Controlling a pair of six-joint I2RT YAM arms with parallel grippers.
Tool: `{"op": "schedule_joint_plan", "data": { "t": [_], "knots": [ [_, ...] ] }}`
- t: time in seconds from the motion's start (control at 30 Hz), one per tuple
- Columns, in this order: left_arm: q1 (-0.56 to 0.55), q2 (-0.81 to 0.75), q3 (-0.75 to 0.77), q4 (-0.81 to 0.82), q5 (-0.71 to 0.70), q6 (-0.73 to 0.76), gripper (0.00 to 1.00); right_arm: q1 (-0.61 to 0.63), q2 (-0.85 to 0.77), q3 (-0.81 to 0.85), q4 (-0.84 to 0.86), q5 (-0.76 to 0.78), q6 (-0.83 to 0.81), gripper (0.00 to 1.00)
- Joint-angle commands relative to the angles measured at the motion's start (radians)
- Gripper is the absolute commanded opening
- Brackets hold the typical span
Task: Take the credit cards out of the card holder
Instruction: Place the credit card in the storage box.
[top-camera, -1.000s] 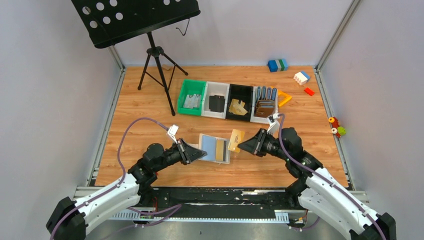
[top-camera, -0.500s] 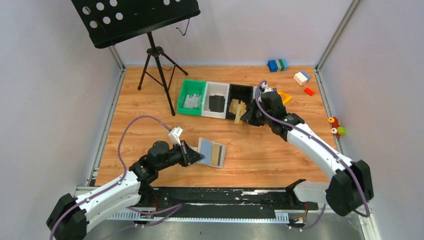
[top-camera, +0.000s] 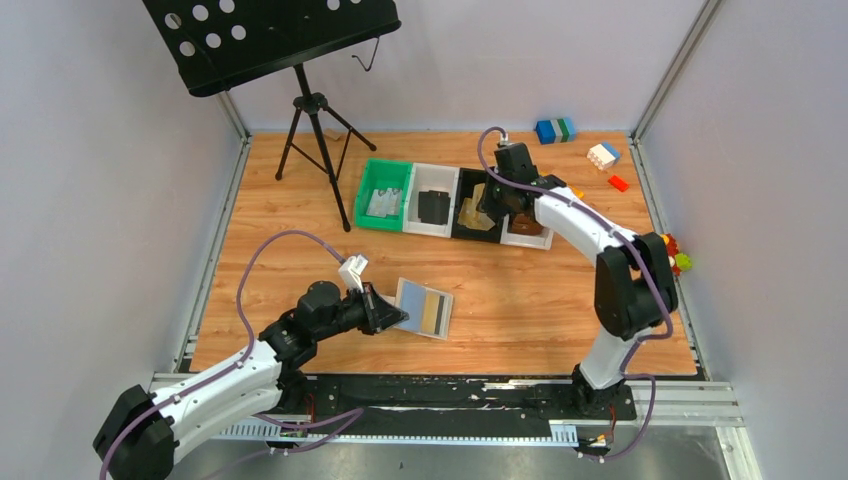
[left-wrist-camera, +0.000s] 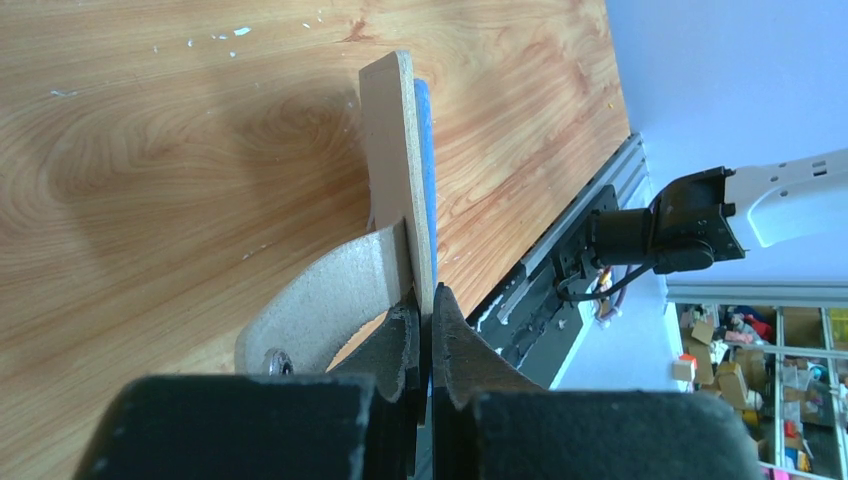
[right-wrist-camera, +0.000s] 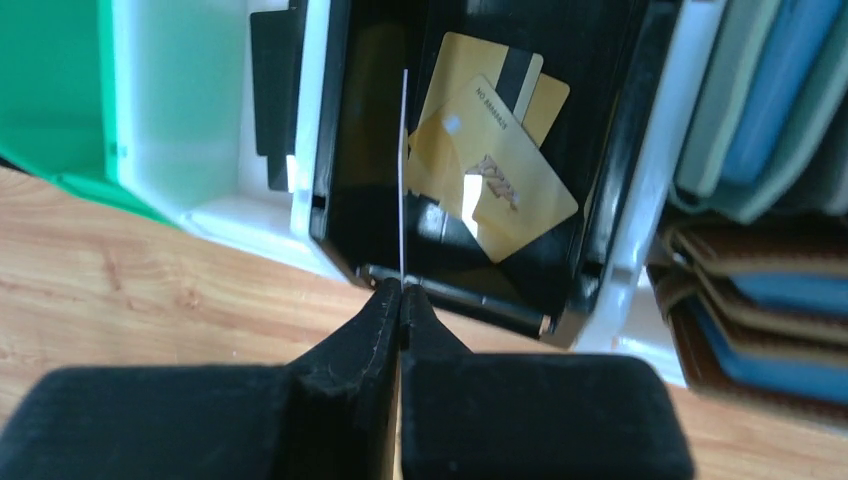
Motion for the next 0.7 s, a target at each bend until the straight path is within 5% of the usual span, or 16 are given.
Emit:
{"op": "schedule_joint_plan", "data": {
  "t": [0.0, 0.23, 0.4, 0.67],
  "knots": [
    [0.005, 0.001, 0.045, 0.031, 0.013, 0.026, 0.0, -0.014, 0.108, 0.126, -0.05, -0.027, -0.053, 0.0],
    [0.005, 0.014, 0.043, 0.034, 0.023, 0.027, 0.0, -0.045, 0.219, 0.175, -0.016, -0.126, -0.041, 0.0],
    [0.005, 0.014, 0.047, 0.032, 0.024, 0.026, 0.0, -0.056, 0.221, 0.214, -0.063, -0.092, -0.054, 0.24],
    [0.005, 0.014, 0.053, 0.029, 0.026, 0.027, 0.0, -0.051, 0.038, 0.14, -0.057, -0.123, -0.083, 0.41]
  ]
}}
